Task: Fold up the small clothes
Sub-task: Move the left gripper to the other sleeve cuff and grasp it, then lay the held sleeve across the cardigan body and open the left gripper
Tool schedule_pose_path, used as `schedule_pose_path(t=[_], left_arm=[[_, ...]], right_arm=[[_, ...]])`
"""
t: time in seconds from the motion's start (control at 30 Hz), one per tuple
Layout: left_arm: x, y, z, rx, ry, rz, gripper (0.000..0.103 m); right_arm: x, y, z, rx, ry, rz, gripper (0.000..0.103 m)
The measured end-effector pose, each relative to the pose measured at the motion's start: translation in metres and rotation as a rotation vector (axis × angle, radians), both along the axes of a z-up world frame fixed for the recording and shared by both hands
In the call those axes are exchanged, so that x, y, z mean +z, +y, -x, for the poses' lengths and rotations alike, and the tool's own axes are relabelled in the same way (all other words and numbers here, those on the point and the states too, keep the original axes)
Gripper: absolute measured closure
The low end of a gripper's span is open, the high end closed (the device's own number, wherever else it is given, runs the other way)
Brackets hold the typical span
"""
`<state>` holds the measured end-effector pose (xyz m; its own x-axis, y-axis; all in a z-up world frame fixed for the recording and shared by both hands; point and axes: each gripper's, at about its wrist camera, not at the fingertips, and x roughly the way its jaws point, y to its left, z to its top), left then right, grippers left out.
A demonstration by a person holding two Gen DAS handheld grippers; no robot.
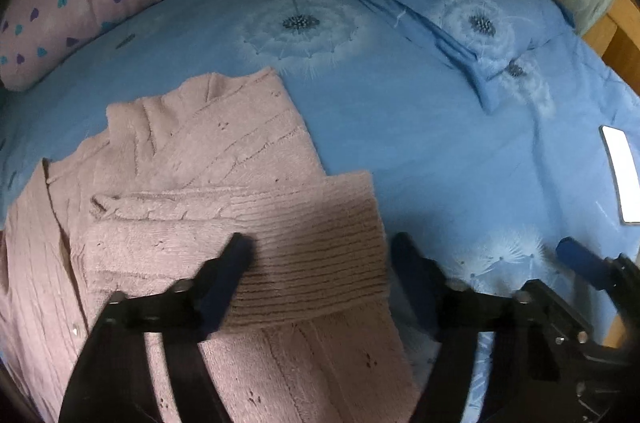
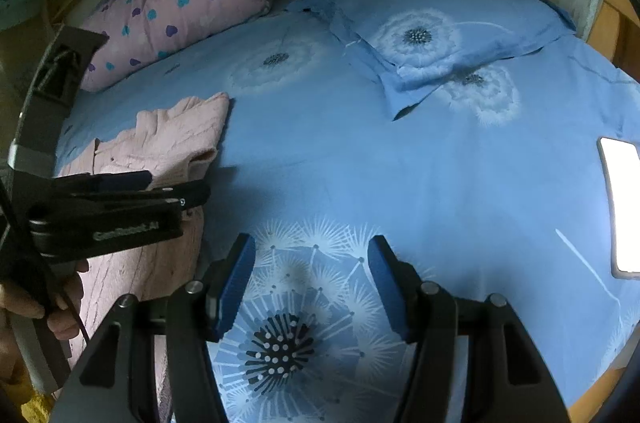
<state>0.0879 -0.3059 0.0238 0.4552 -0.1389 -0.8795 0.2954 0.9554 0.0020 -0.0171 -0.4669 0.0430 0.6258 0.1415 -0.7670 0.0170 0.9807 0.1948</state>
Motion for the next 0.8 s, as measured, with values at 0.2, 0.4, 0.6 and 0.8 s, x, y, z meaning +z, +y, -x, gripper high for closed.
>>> schedule_pose_path(t=[0.2, 0.4, 0.6, 0.8], left_arm=[[0.011, 0.016, 0.003, 0.011, -0.026, 0.09, 0.09], [0.025, 0.034, 0.007, 0.024, -0.075, 0.116, 0.099], [0.046, 0.069, 0.02, 0.055, -0.146, 0.094, 0.099], [0.067, 0.12, 0.029, 0.119, -0.2, 0.086, 0.099]], right_arm=[[0.0, 0.004, 0.0, 0.013, 0.001, 0.008, 0.041], [-0.001, 0.01, -0.002, 0.034, 0.004, 0.025, 0.041], [0.004, 0.015, 0.0, 0.043, -0.025, 0.031, 0.041], [0.007, 0.023, -0.002, 0.06, -0.037, 0.02, 0.041]])
